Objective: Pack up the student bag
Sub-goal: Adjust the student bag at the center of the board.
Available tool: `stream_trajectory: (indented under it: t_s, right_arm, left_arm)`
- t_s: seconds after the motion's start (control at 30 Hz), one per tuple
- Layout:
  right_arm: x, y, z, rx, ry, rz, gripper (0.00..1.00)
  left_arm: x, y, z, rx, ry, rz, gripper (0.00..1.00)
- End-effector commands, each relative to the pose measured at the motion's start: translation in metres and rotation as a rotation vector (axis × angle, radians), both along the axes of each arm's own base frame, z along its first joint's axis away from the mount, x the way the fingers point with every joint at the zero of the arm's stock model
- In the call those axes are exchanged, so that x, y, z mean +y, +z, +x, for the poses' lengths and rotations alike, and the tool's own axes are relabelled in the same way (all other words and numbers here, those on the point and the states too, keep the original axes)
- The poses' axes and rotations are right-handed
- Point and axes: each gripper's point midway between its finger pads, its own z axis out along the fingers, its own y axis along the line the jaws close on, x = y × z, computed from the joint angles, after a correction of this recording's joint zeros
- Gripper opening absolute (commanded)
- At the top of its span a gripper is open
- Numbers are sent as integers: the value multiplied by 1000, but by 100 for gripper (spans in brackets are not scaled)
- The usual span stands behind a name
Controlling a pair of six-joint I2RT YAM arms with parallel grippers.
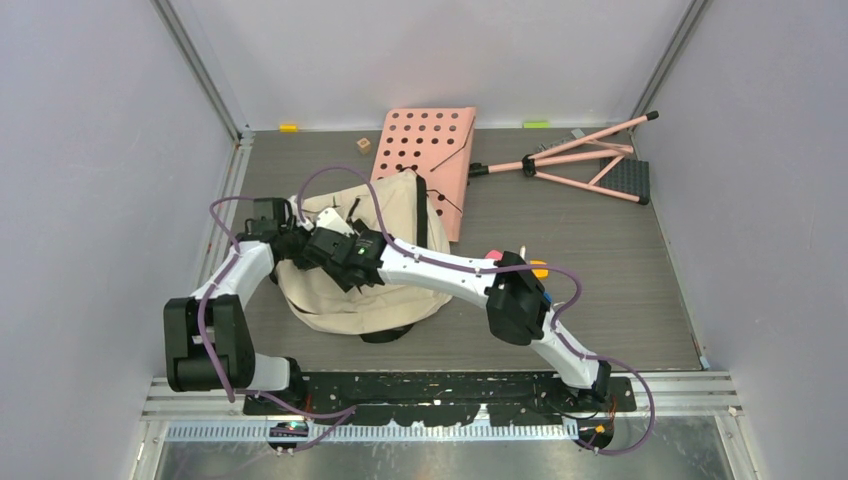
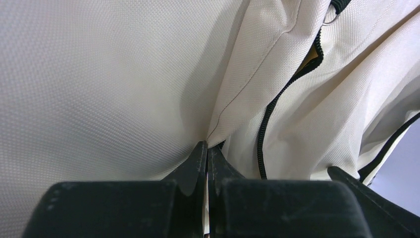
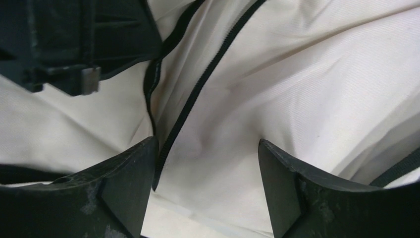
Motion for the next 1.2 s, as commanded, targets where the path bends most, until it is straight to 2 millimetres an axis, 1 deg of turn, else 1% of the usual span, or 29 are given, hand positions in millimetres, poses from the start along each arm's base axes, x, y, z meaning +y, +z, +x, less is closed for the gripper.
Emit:
stream_trajectory:
  t_s: [0.0,0.23,0.27,0.3,0.37,0.4,0.43,0.47,0.5,0.53,0.57,0.63,0.73,0.77,0.8,0.83,0.87,0.93,1.03,1.1,1.17]
  right_arm:
    - [-9,17,16,-111,-80,-12,77]
    - [-25,18,31,-242,-129,-113,72]
    - [-26,24,33,-262,-135,-116,65]
    - [-26,28,35,-273,-139,-112,59]
    - [-28,44,37,-304,-146,-94,41]
    - [-31,53,37,-318,-149,-87,36]
    - [-32,59,38,-328,-153,-74,24]
    - [-37,70,38,-342,-163,-60,19]
    - [-38,77,38,-351,-172,-41,11]
    - [-43,88,38,-367,-186,-15,9]
    - [-46,93,37,-373,-193,-2,6]
    - [-59,115,35,-386,-222,53,5]
    - [-70,130,34,-392,-266,124,2]
    - [-77,136,34,-399,-276,138,1]
    - [-77,139,35,-408,-284,162,1]
    - [-83,142,35,-412,-291,170,0]
    - [-82,145,36,-417,-297,199,0]
    - [-85,142,39,-396,-310,233,0]
    - [-93,123,49,-322,-344,261,0]
    - [-99,114,55,-280,-357,269,0]
    - [-102,111,59,-251,-352,282,3]
  left_arm:
    - [-4,7,-4,-18,-4,-37,0]
    - [-6,7,-1,-23,8,-66,0]
    - [-6,7,-1,-23,11,-66,0]
    - [-5,8,-1,-21,15,-66,0]
    - [-4,8,-1,-18,23,-62,0]
    - [-3,8,0,-17,28,-63,0]
    - [-3,7,0,-15,31,-62,0]
    - [-2,7,0,-15,34,-59,0]
    - [0,7,0,-10,41,-51,0]
    - [2,5,0,-1,49,-44,0]
    - [3,5,0,5,55,-39,0]
    - [6,4,-1,15,67,-30,0]
    - [9,3,-1,23,82,-19,0]
    - [9,4,0,24,86,-17,0]
    - [9,4,0,25,87,-16,0]
    - [10,4,0,26,90,-13,0]
    - [10,4,0,28,92,-11,0]
    - [11,4,0,28,94,-8,0]
    - [9,4,0,20,87,-15,0]
    - [6,8,2,3,72,-36,0]
    - [0,13,3,-17,43,-64,0]
